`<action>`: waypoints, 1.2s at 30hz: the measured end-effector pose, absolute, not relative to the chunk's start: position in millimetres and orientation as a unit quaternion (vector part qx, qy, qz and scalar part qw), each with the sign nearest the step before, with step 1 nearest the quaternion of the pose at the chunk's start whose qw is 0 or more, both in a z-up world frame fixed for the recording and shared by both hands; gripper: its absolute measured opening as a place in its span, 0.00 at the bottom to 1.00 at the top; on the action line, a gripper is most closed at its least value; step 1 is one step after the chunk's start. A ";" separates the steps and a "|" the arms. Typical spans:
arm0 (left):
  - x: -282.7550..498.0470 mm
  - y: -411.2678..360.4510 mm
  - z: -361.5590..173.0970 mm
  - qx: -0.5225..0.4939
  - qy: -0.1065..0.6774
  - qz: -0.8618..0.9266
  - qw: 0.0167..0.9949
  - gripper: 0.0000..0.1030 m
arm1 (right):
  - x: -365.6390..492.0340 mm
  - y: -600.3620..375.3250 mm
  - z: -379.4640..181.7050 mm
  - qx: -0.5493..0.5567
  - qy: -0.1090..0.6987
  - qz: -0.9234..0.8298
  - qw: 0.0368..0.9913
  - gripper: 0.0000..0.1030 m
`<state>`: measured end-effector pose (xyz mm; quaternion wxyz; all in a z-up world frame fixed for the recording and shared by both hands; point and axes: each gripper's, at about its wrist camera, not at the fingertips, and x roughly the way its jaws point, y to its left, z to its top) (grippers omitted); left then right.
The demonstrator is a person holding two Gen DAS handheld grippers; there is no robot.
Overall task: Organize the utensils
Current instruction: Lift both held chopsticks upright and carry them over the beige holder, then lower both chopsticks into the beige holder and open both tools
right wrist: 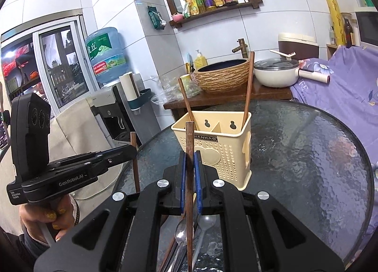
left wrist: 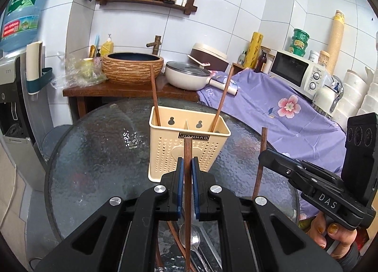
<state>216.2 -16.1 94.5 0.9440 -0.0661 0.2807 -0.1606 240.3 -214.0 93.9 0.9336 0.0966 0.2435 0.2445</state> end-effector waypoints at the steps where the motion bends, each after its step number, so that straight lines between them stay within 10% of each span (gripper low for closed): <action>1: 215.5 -14.9 97.4 -0.066 0.277 -0.160 0.945 0.06 | 239.9 -214.0 96.1 0.096 0.242 0.245 0.934 0.07; 36: 248.3 -20.3 250.7 -0.060 0.133 -0.128 0.981 0.06 | 294.0 -205.1 234.2 0.076 0.116 0.184 0.973 0.07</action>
